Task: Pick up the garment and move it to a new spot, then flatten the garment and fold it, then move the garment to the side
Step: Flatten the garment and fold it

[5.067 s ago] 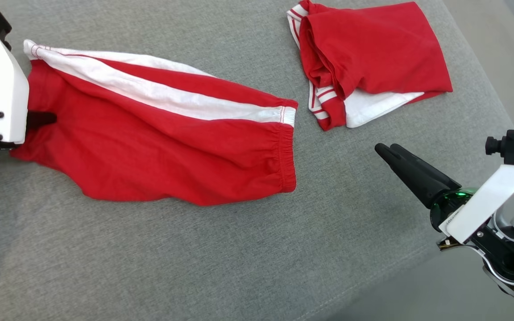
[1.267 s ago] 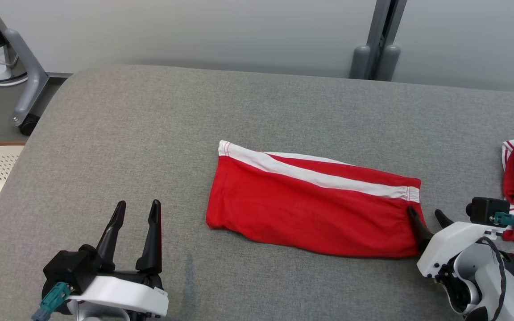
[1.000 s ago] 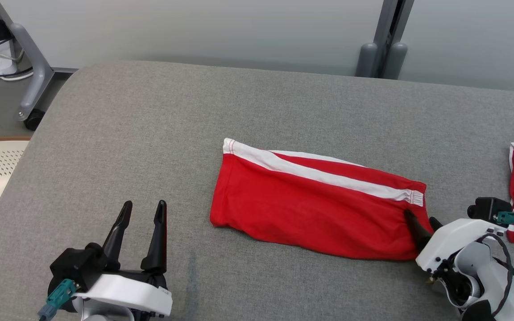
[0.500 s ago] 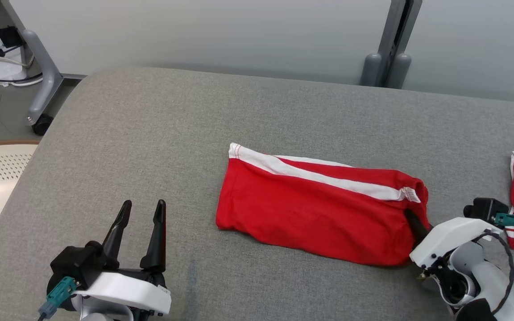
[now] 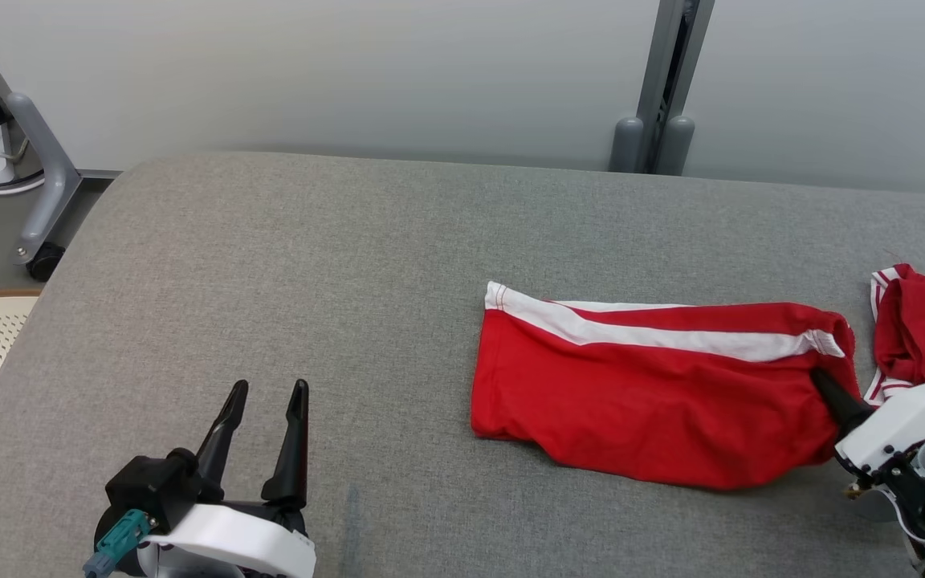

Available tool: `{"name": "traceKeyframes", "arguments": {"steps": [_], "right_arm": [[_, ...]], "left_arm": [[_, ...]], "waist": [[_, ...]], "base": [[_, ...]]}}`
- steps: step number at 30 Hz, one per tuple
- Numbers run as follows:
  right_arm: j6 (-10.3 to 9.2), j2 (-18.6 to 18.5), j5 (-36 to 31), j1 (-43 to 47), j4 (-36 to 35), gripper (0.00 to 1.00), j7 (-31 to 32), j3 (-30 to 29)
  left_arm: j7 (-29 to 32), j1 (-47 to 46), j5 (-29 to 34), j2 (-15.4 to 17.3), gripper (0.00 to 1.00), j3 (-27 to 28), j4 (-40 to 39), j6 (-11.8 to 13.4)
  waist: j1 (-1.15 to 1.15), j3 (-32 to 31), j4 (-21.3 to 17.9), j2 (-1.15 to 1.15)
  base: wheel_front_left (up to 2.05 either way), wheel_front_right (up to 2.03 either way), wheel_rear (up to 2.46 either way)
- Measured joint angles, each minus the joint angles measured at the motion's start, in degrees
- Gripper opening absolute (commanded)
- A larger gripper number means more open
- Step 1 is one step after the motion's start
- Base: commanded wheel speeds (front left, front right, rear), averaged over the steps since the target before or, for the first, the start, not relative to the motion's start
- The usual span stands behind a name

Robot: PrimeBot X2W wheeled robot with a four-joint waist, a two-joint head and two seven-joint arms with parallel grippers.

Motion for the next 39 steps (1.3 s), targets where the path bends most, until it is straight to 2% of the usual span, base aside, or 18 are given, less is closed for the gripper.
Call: {"name": "traceKeyframes", "arguments": {"steps": [4,8,13,21,30,31,32,33,39], "right_arm": [[0.00,3.4,3.0,-0.5,-1.8,0.00,1.7,-3.4],[-0.01,8.4,5.7,-1.8,-2.9,0.00,3.9,-6.4],[-0.01,13.5,7.2,-4.3,-4.1,0.00,7.1,-6.9],[-0.01,14.9,6.8,-7.8,0.9,0.00,8.5,-4.1],[-0.01,15.1,14.3,-12.4,8.2,0.00,5.3,6.3],[-0.01,15.1,15.1,-12.8,9.0,0.26,4.6,7.2],[-0.01,15.1,15.7,-13.2,9.7,0.80,4.1,8.3],[-0.01,15.1,16.4,-13.6,10.4,1.00,3.6,9.3],[-0.01,15.2,20.5,-14.3,10.5,1.00,1.1,14.6]], "left_arm": [[0.2,0.2,-0.3,-0.1,1.00,-0.3,0.3,0.1],[0.5,0.7,-0.4,0.1,1.00,-0.3,0.8,0.2],[0.7,0.6,-0.7,0.2,1.00,-0.3,0.9,0.3],[0.6,-0.5,-0.7,-0.5,1.00,-1.0,0.9,0.0],[0.1,-1.5,-0.7,-1.6,1.00,-1.5,2.1,-0.4],[0.1,-1.5,-0.8,-1.6,1.00,-1.5,2.2,-0.5],[0.1,-1.5,-0.8,-1.6,1.00,-1.5,2.4,-0.5],[0.1,-1.5,-0.8,-1.7,1.00,-1.4,2.5,-0.5],[0.0,-1.5,-0.8,-1.4,1.00,-1.0,2.7,-0.5]], "waist": [[0.00,-0.5,0.1,0.00],[0.00,-1.0,0.8,0.00],[0.00,-0.6,2.4,0.00],[0.00,1.0,6.3,0.00],[0.00,2.4,9.5,0.00],[0.00,2.5,9.6,0.00],[0.00,2.5,9.6,0.00],[0.00,2.5,9.6,0.00],[0.00,1.8,8.1,0.00]], "base": [[0.00,0.00,0.00],[0.00,0.00,0.00],[0.00,0.00,0.00],[0.00,0.00,0.00],[0.00,0.00,0.00],[0.00,0.00,0.00],[0.00,0.00,0.00],[0.00,0.00,0.00],[0.00,0.00,0.00]]}}
